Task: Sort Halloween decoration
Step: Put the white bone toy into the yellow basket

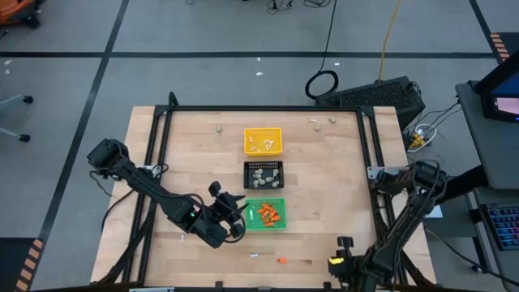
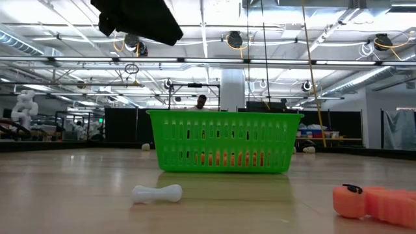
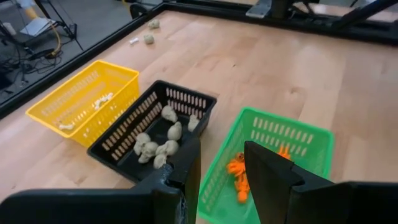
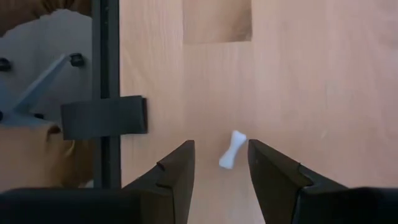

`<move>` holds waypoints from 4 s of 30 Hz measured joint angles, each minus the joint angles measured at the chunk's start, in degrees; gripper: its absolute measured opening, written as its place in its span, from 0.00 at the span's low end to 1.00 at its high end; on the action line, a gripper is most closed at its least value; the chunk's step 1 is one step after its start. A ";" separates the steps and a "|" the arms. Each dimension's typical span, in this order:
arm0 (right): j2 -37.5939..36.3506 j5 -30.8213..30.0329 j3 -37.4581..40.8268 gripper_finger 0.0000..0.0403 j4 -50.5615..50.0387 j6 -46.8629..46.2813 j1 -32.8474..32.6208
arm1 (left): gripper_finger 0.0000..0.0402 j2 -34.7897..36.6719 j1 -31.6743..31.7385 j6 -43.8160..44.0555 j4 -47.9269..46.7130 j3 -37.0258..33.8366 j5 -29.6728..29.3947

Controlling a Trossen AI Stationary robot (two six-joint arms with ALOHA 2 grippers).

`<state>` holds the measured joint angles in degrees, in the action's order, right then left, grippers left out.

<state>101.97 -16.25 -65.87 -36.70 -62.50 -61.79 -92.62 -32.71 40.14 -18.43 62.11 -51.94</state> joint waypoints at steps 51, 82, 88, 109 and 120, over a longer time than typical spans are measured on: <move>-1.20 -4.73 -0.54 0.00 -1.68 1.79 0.12 | 0.30 0.07 0.00 -0.02 2.52 -0.04 1.20; -41.65 -12.61 43.04 0.00 81.44 65.60 17.95 | 0.30 0.07 -0.04 1.14 2.95 -0.07 0.83; -41.64 -2.11 43.80 0.00 85.98 69.29 26.38 | 0.30 0.07 -0.04 1.45 2.98 -0.07 -0.76; -38.71 0.09 43.80 0.00 90.35 69.69 35.96 | 0.30 -5.31 0.14 1.43 8.14 -0.07 -8.48; -38.62 0.00 43.80 0.00 90.07 59.80 35.96 | 0.30 -5.31 -0.44 -1.57 14.47 -0.07 -4.92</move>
<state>63.35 -16.25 -22.06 53.36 -2.70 -25.82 -97.93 -33.15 38.57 -3.96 62.04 -56.86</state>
